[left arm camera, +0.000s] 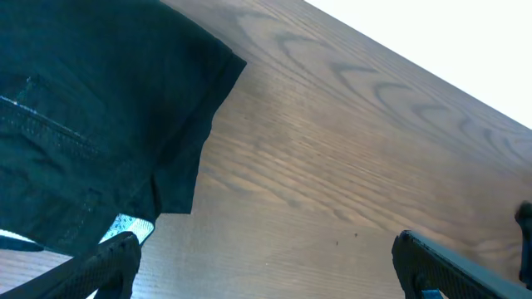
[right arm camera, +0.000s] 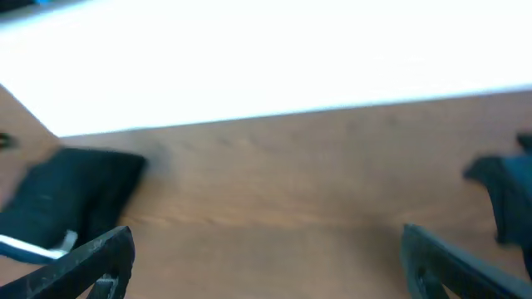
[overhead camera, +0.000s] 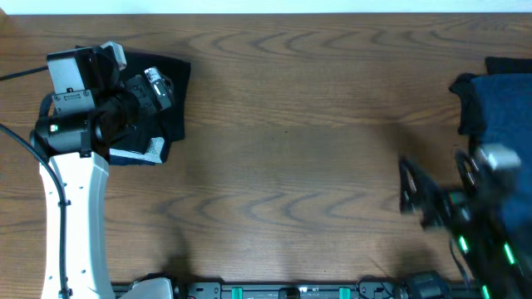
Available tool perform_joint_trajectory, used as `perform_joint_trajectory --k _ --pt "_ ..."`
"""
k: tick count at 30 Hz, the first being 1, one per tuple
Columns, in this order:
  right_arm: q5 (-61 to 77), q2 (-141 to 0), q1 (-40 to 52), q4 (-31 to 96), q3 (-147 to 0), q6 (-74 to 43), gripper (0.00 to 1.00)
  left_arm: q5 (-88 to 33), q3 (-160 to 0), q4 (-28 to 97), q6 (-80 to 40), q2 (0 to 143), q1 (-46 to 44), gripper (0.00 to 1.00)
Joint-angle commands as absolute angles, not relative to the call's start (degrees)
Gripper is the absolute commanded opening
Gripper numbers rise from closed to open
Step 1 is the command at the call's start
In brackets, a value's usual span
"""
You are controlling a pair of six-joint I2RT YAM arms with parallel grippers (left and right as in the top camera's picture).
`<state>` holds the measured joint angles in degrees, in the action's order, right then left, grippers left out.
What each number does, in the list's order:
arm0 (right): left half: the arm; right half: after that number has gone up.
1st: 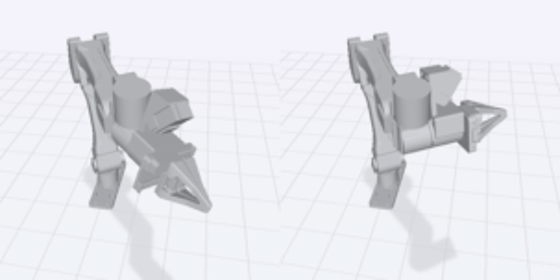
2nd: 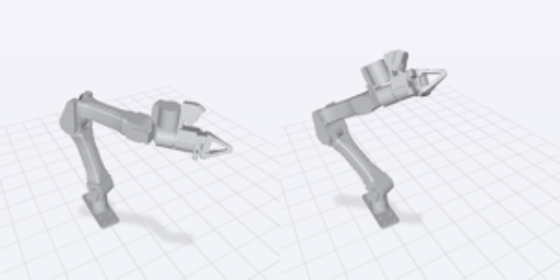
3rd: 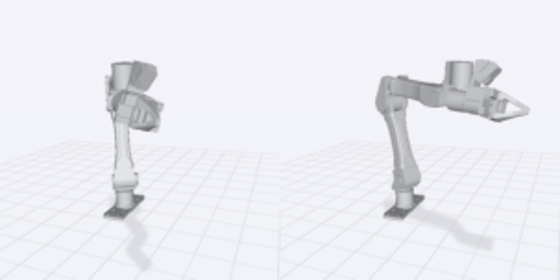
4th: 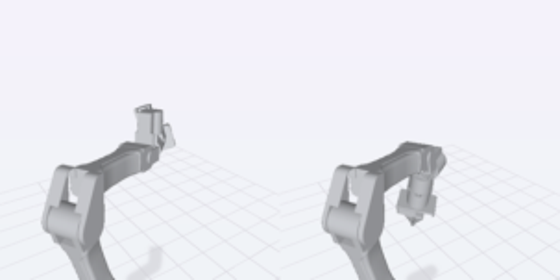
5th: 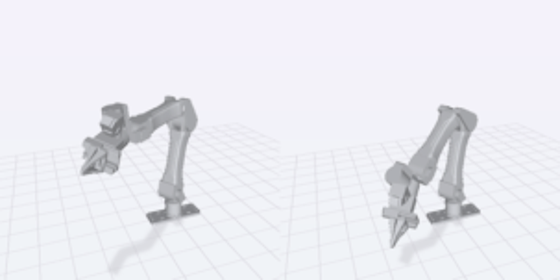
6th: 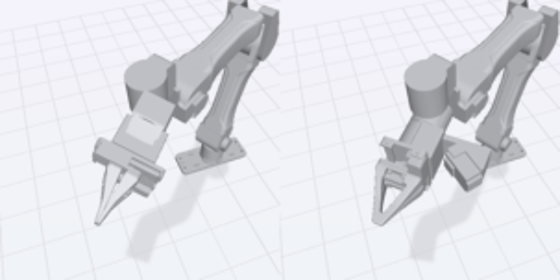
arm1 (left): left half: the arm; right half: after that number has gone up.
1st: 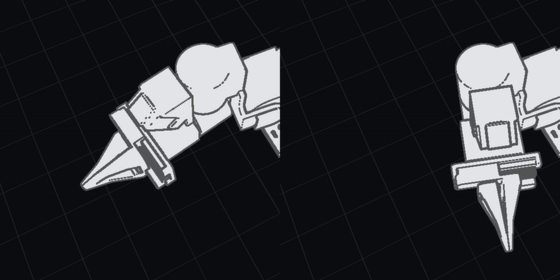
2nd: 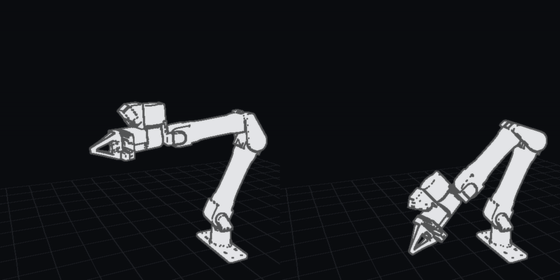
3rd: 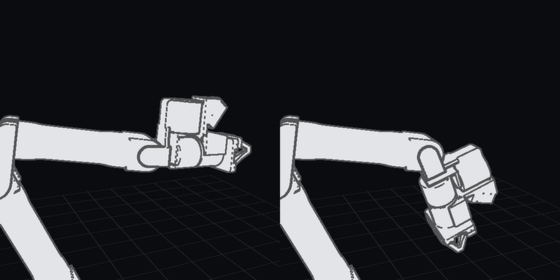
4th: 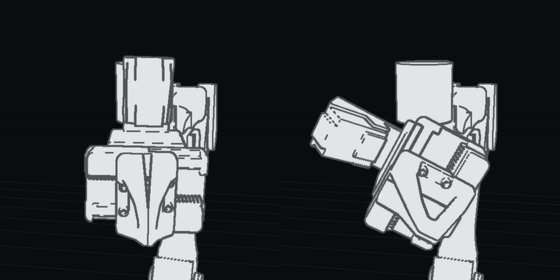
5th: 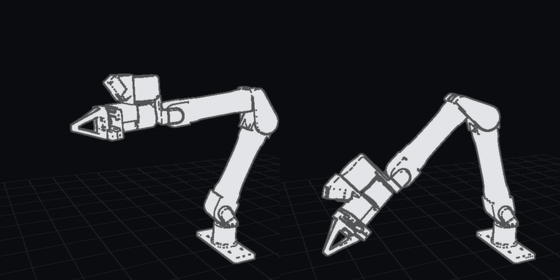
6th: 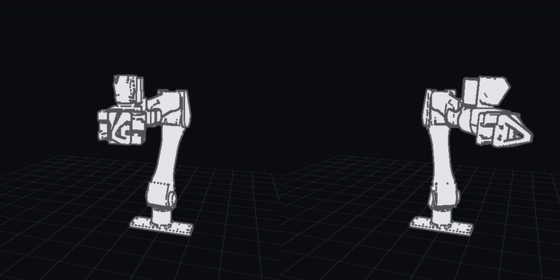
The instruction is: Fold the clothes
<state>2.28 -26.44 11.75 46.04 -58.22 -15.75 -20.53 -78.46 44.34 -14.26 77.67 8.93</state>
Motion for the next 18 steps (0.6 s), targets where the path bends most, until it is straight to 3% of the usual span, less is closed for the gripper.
perform_joint_trajectory --k 1,11,18 --pt "1.5 -19.6 12.8 48.2 -58.3 -15.6 0.99 -20.1 -78.5 44.3 -13.3 77.9 8.9 0.98" --pt "0.1 -7.4 12.4 51.8 -51.1 -15.6 0.99 -20.1 -78.5 44.3 -13.3 77.9 8.9 0.98" --pt "0.0 -1.0 8.9 41.6 -37.1 -15.6 0.99 -20.1 -78.5 44.3 -13.3 77.9 8.9 0.98"
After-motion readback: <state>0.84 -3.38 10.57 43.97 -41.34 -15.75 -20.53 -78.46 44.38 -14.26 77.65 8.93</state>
